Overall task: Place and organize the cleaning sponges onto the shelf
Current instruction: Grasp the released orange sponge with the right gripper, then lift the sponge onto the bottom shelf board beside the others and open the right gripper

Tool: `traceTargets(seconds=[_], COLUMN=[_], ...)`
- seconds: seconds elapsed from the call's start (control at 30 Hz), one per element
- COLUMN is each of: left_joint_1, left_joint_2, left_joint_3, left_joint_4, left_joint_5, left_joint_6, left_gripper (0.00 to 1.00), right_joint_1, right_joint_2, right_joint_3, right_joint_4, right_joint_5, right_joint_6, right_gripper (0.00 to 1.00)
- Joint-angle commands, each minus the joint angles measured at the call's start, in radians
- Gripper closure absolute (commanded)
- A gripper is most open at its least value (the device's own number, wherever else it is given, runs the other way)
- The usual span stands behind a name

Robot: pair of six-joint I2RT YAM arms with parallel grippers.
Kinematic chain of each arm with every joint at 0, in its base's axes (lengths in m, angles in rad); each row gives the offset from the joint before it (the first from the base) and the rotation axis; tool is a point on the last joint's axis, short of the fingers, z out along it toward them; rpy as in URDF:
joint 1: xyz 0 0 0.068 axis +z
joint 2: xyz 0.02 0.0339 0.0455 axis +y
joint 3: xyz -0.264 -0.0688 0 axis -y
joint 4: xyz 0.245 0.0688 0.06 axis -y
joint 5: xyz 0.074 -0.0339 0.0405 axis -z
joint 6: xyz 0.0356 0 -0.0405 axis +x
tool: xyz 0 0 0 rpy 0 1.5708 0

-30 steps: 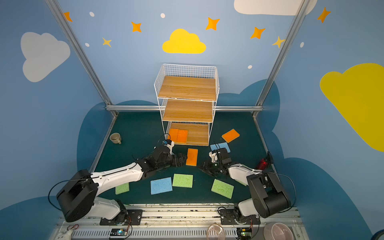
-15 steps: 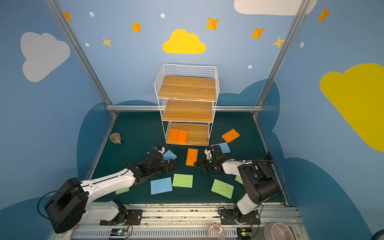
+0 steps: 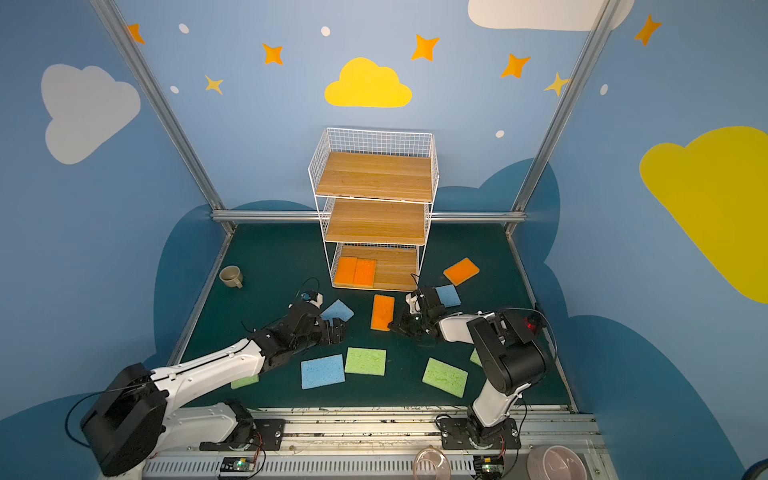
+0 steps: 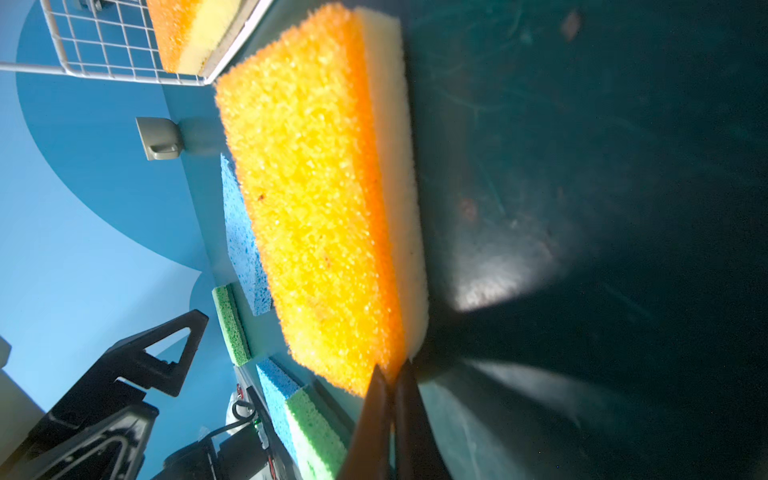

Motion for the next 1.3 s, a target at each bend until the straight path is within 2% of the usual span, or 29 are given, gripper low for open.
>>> traceTargets(seconds=[0.0, 0.3, 0.7, 0.87, 1.27], left_joint_1=[0.011, 0.032, 0.043, 0.051, 0.071], left_joint_2=[-0.013, -0.051, -0.089, -0.114, -0.112], left_joint_3=[-0.005, -0.031, -0.069, -0.092, -0.103], left_joint_4=[-0.020, -0.034, -0.051, -0.053, -0.056], left_joint_5=[-0.001, -0.007, -0.018, -0.029, -0.033], left_joint_6=[0.018, 0.025, 0.028, 0.038, 0.059], left_gripper=[0.01, 0.00, 0.01, 0.00, 0.01], right_joint_1=[0.005, 0.005, 0.005, 0.003, -0.007], right_joint_2=[0.001, -0.065, -0.029, 0.008, 0.129], right_joint_3=[0.044, 0.110, 0.227, 0.277, 0.380], right_joint_4=[-0.034, -0.122, -0.144, -0.145, -0.149], right_joint_5=[0.014, 0.061, 0.168, 0.202, 0.218], right_joint_6=[-0.008, -0.046, -0.117, -0.160, -0.167], right_gripper=[1.00, 1.00, 1.00, 1.00, 1.00])
